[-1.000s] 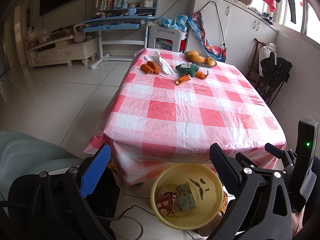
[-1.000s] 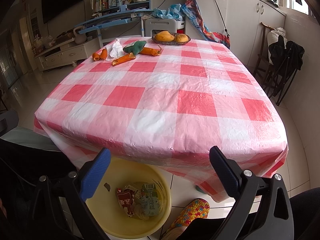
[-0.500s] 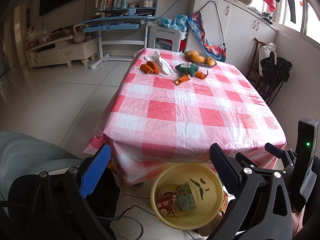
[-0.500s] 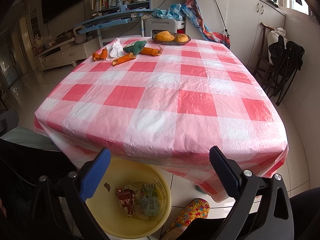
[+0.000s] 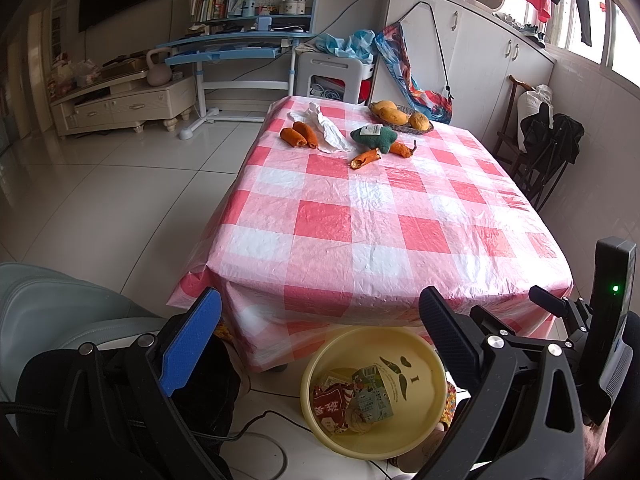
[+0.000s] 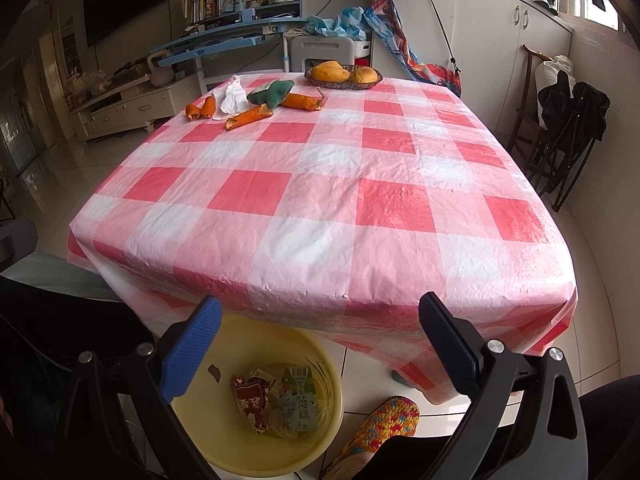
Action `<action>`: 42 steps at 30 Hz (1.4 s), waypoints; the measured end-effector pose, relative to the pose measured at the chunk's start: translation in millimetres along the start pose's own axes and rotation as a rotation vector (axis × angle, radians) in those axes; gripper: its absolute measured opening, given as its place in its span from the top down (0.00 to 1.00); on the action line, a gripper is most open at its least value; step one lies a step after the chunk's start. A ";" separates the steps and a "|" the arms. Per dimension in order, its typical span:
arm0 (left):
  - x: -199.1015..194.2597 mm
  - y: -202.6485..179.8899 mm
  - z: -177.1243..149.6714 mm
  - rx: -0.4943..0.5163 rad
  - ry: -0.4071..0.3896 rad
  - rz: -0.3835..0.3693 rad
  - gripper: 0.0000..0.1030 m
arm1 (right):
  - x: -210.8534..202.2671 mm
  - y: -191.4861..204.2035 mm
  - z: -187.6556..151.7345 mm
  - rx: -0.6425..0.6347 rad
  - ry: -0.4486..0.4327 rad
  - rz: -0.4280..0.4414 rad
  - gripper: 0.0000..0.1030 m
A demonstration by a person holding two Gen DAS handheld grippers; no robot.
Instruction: Collect trash
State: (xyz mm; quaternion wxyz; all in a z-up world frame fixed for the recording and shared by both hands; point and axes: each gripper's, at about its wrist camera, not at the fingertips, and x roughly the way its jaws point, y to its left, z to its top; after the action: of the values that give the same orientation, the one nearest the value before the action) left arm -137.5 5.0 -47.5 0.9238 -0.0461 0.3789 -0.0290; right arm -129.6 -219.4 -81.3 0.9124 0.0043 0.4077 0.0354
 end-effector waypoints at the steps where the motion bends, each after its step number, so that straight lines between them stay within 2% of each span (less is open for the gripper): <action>1: 0.0 0.0 0.0 0.000 0.000 0.000 0.07 | 0.0 0.2 0.1 0.000 0.000 0.000 0.08; 42: 0.9 -0.6 0.8 0.001 0.003 0.001 0.07 | 1.9 1.1 -0.9 -0.017 0.009 -0.003 0.08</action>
State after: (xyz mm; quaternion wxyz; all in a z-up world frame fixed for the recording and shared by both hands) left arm -136.4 4.3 -47.4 0.9233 -0.0455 0.3802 -0.0290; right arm -129.1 -218.2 -83.2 0.9107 -0.0042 0.4113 0.0373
